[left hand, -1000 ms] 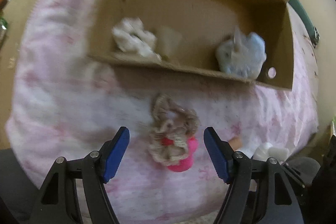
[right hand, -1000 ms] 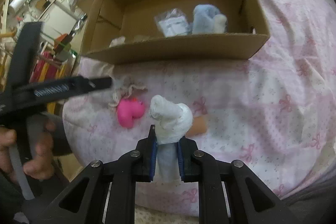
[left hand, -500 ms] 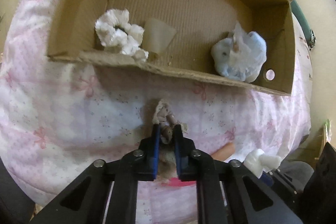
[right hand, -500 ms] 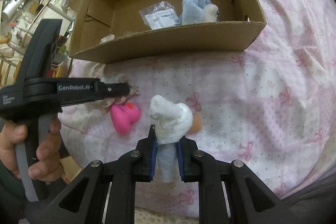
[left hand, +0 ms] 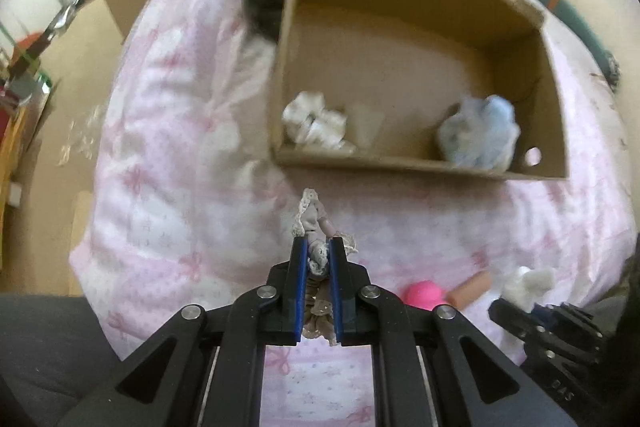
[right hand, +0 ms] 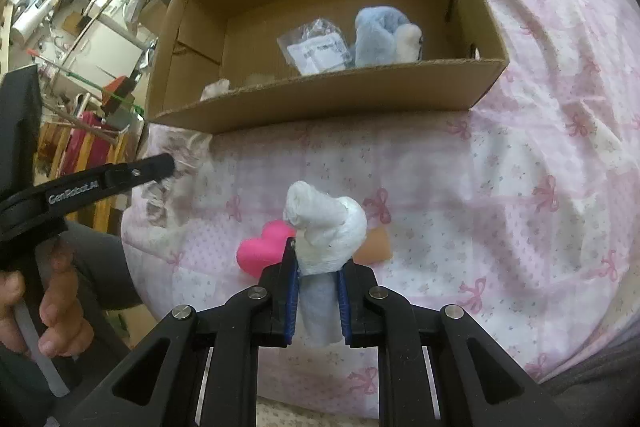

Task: Organize soft objects
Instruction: 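Carry the scrunchie and sock over the box and open both grippers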

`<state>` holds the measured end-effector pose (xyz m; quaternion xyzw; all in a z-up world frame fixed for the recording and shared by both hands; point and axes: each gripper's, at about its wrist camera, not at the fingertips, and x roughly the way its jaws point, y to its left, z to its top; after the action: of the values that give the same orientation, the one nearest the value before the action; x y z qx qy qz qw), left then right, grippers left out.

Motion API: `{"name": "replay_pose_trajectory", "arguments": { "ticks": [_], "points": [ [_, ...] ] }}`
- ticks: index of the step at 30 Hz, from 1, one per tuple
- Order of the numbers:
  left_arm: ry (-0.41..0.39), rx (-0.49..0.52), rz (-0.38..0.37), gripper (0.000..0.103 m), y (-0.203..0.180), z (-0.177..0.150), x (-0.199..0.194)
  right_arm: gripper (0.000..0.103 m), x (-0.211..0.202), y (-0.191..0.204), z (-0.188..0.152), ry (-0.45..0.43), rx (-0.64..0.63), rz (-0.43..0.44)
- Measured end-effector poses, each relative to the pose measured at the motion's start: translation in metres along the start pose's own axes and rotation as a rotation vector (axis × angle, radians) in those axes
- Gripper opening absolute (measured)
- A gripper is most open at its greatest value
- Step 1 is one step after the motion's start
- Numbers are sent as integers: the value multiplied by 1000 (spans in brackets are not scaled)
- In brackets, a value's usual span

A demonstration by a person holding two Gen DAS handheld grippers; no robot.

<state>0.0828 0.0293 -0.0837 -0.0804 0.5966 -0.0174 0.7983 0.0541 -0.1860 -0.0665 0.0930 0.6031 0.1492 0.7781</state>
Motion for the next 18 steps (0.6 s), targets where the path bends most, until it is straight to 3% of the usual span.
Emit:
{"name": "replay_pose_trajectory", "arguments": {
  "ticks": [6, 13, 15, 18],
  "points": [
    [-9, -48, -37, 10, 4, 0, -6, 18, -4, 3, 2, -18, -8, 21],
    [-141, -54, -112, 10, -5, 9, -64, 18, -45, -3, 19, -155, 2, 171],
    [-184, -39, -102, 10, -7, 19, -78, 18, -54, -6, 26, -189, 12, 212],
    [-230, -18, -77, 10, -12, 39, -86, 18, -64, -4, 39, -237, -9, 206]
  ]
}}
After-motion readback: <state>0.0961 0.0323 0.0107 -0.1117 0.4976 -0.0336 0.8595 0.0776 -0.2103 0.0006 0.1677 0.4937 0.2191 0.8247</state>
